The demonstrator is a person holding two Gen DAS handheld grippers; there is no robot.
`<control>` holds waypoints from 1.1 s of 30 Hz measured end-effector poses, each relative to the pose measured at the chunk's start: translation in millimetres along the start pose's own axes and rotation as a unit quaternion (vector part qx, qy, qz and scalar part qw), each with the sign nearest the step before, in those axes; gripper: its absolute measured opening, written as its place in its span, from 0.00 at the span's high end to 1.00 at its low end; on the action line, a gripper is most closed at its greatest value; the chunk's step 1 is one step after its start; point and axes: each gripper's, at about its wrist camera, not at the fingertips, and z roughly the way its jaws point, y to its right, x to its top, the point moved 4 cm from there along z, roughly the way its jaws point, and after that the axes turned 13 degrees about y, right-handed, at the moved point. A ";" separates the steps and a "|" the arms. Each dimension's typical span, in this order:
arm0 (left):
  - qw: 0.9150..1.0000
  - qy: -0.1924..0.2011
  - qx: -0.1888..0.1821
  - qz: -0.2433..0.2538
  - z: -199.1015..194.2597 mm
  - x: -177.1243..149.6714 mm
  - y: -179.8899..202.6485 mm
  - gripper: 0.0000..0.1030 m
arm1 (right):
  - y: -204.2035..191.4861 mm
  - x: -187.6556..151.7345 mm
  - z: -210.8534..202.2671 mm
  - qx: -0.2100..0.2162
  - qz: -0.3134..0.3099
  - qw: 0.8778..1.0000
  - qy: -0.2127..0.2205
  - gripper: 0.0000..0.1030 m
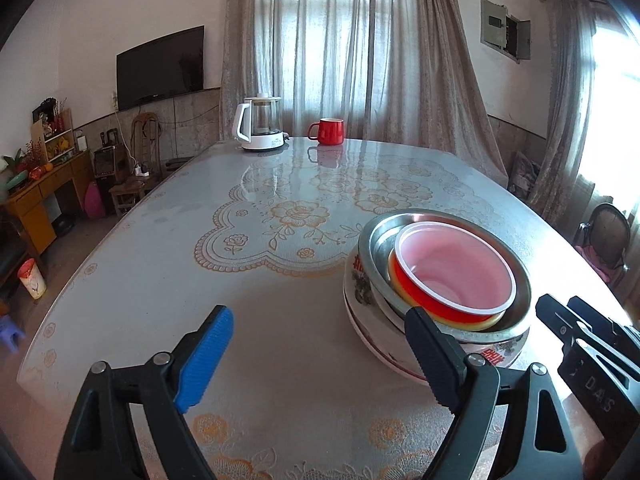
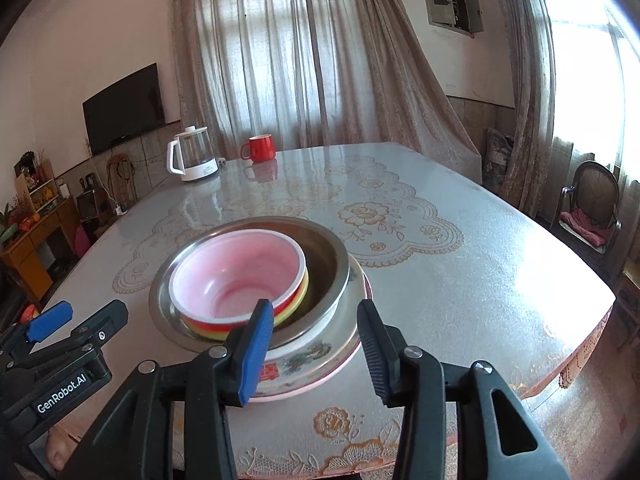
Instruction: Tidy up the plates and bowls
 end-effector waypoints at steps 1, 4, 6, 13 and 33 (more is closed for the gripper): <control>1.000 0.001 0.000 -0.002 -0.9 -0.6 -0.1 0.13 | 0.3 -0.6 1.2 -0.007 -0.001 1.000 -0.002 0.57; 1.000 0.003 0.001 0.002 -4.0 -3.8 2.1 0.00 | -0.1 -0.4 -1.0 -0.023 -0.003 1.000 0.006 0.57; 1.000 0.005 -0.005 -0.002 -7.9 -3.8 3.6 0.00 | -0.3 0.1 -1.6 -0.026 0.001 1.000 0.009 0.57; 1.000 0.007 -0.001 -0.010 -8.6 -3.8 0.8 0.00 | -6.8 -1.5 -4.7 -0.029 -0.012 0.999 0.025 0.57; 1.000 0.013 0.019 -0.001 -9.7 -2.4 1.8 0.00 | -8.1 -0.8 -1.8 -0.023 -0.007 1.000 0.016 0.57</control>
